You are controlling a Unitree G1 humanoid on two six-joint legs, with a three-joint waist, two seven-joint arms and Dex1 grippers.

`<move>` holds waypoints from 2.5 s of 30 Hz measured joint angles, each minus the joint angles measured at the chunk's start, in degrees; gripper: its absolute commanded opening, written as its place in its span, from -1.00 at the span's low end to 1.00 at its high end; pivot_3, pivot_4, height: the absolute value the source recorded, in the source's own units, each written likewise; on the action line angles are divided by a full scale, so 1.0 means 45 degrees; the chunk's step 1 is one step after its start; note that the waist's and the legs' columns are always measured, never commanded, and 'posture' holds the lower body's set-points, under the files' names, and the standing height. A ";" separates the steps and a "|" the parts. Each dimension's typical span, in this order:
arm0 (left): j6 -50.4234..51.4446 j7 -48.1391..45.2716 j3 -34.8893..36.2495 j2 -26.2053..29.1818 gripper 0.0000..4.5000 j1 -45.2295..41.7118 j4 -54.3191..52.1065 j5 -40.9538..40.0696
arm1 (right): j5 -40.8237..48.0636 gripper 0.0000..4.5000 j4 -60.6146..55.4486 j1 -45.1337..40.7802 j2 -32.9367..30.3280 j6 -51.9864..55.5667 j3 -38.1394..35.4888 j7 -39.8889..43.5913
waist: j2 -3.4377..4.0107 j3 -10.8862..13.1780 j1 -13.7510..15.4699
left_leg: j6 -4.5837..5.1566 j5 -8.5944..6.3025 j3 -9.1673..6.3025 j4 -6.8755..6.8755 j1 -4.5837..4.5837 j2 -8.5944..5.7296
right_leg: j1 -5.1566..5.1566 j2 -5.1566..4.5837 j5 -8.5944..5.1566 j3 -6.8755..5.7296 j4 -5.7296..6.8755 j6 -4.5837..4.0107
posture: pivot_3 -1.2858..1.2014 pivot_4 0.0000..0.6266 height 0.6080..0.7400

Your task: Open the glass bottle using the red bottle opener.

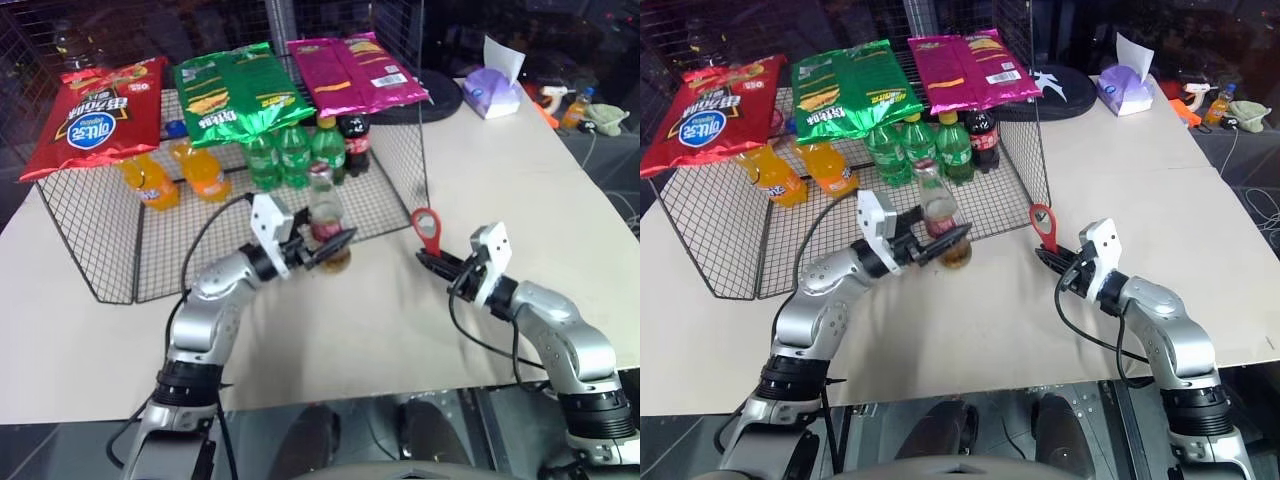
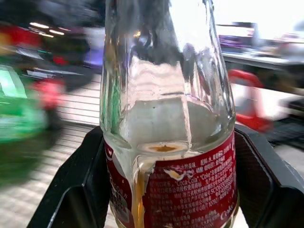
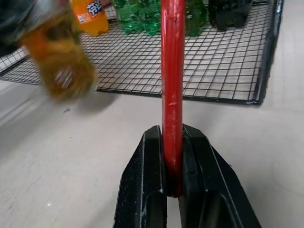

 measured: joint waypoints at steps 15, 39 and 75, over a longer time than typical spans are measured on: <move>-0.1560 -0.0926 -0.0685 0.0196 0.23 0.0204 0.0610 0.1667 | -0.0071 -1.00 0.0000 0.0019 0.0022 -0.0100 0.0000 -0.0059 | 0.0000 0.0000 0.0035 | 0.0001 0.0000 0.0004 0.0001 0.0002 -0.0002 | 0.0001 0.0001 0.0000 0.0001 0.0001 0.0000 | 0.03 -0.52 1.00; -0.1753 -0.0142 0.0248 -0.0560 0.97 0.0661 -0.0786 0.0106 | -0.0189 -1.00 0.0082 -0.0018 0.0080 -0.0360 0.0000 -0.0028 | 0.0000 -0.0001 0.0040 | 0.0002 0.0000 0.0004 0.0005 0.0005 0.0000 | 0.0003 -0.0002 0.0000 0.0005 0.0007 0.0000 | 0.03 -0.52 1.00; -0.1010 -0.0431 0.0664 0.0240 -0.47 0.1222 -0.2089 -0.0915 | -0.5897 -1.00 -0.0536 -0.2336 0.0640 -0.5674 0.3203 -0.1304 | 0.0004 -0.0005 0.0034 | 0.0000 0.0001 0.0004 0.0005 0.0024 0.0000 | 0.0014 0.0004 0.0000 0.0001 0.0008 0.0000 | 0.03 -0.52 1.00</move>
